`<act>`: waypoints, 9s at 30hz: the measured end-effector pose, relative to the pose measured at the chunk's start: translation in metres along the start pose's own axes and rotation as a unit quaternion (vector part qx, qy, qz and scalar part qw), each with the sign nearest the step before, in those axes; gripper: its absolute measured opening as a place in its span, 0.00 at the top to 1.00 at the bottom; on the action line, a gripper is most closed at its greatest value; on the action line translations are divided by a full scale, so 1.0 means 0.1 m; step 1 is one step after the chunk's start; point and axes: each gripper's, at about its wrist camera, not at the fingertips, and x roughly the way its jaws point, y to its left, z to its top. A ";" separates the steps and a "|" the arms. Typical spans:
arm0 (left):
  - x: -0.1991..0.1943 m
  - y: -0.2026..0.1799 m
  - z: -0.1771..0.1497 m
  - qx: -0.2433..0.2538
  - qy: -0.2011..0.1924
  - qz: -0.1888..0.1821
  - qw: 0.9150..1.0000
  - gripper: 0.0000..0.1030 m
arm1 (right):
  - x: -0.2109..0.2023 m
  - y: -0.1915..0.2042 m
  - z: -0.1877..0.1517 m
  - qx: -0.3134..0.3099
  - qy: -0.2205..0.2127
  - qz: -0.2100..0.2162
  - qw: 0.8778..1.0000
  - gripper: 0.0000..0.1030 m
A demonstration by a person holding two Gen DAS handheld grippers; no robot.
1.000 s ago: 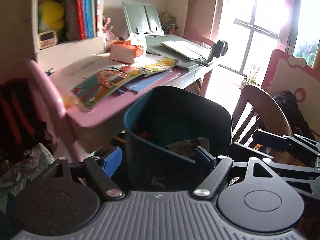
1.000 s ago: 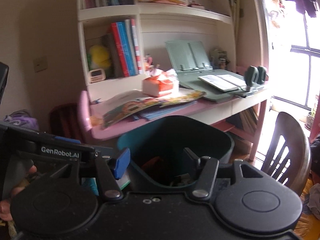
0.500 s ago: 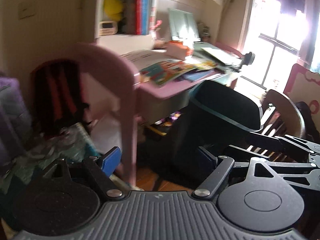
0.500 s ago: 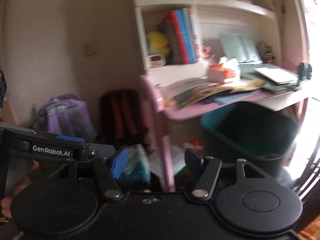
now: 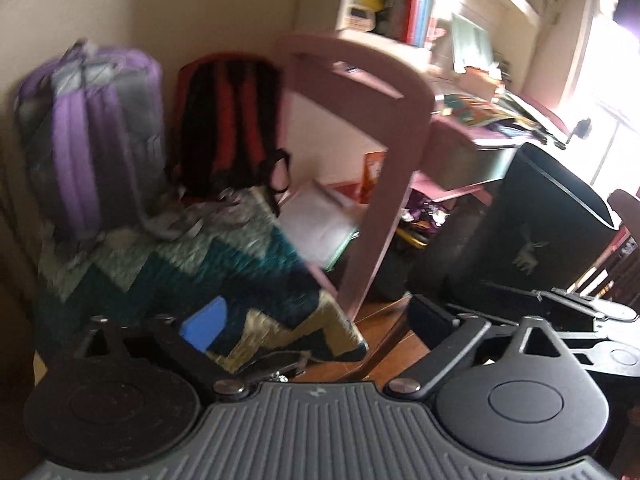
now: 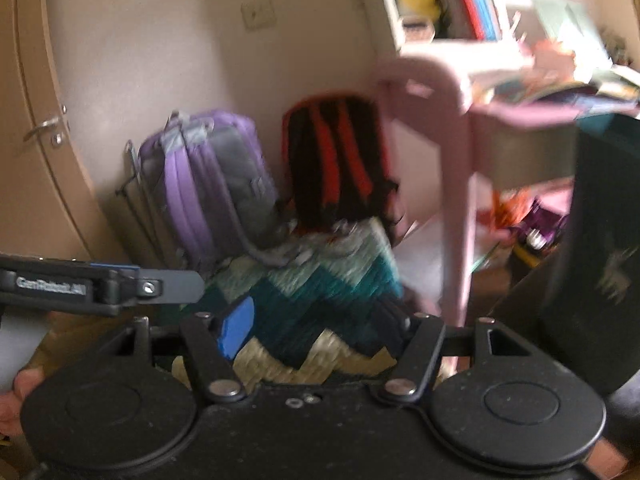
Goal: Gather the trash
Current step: 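Move both empty tools back under the quilt-covered chair, then close the left tool on the yellow juice carton while the right tool closes on grey foil, then lift the carton and foil out and carry them to the teal bin, then open both tools over the teal bin to drop the items, then move both empty tools back under the quilt-covered chair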
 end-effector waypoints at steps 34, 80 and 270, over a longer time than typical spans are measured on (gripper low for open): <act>3.17 2.29 -2.87 -0.259 0.308 0.184 0.897 0.02 | 3.96 -0.87 -2.32 0.059 0.334 -0.101 0.935 0.36; 4.28 2.82 -4.20 -0.375 0.445 0.158 0.798 0.50 | 5.05 -1.27 -3.09 0.135 0.420 -0.182 0.879 0.63; 2.70 2.18 -3.06 -0.325 0.330 0.191 0.865 0.02 | 3.67 -0.06 -2.32 0.059 0.376 -0.017 0.924 0.37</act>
